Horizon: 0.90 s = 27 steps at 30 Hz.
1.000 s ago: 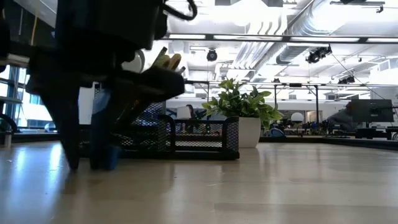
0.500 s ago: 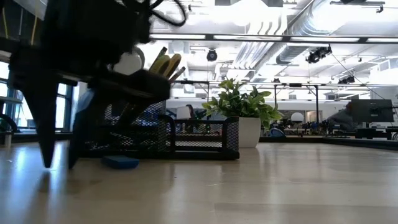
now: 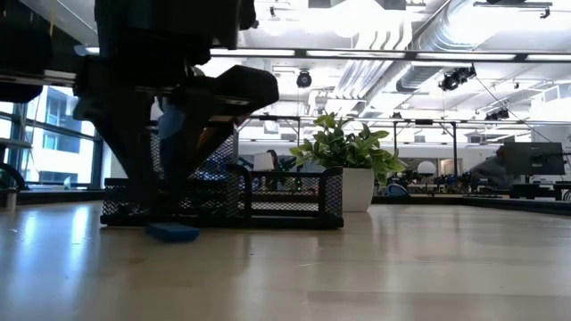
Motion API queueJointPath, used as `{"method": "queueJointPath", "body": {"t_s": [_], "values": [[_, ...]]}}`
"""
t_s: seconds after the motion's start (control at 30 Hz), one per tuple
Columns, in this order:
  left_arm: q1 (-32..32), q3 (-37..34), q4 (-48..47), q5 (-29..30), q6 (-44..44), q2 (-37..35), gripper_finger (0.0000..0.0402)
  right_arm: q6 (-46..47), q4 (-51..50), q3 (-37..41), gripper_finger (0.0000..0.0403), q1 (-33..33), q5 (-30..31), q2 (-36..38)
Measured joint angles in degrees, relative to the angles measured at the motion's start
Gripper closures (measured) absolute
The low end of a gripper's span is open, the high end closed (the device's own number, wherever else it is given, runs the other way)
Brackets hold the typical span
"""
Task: Pick and place office supplies into organizer
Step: Put the blue eraser into the black desk organizer
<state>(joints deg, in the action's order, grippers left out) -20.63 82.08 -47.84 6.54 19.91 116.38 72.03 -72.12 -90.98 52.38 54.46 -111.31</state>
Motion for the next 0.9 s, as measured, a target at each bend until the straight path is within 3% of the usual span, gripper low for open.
{"method": "queueJointPath", "body": {"t_s": [0.47, 0.9], "values": [[0.4, -4.7, 8.0, -0.3, 1.9, -0.5, 0.0346, 0.0, 0.2, 0.0, 0.0269, 0.0, 0.0, 0.0], [0.4, -5.5, 7.5, -2.1, -0.9, -0.4, 0.0346, 0.0, 0.2, 0.0, 0.0269, 0.0, 0.0, 0.0]]}}
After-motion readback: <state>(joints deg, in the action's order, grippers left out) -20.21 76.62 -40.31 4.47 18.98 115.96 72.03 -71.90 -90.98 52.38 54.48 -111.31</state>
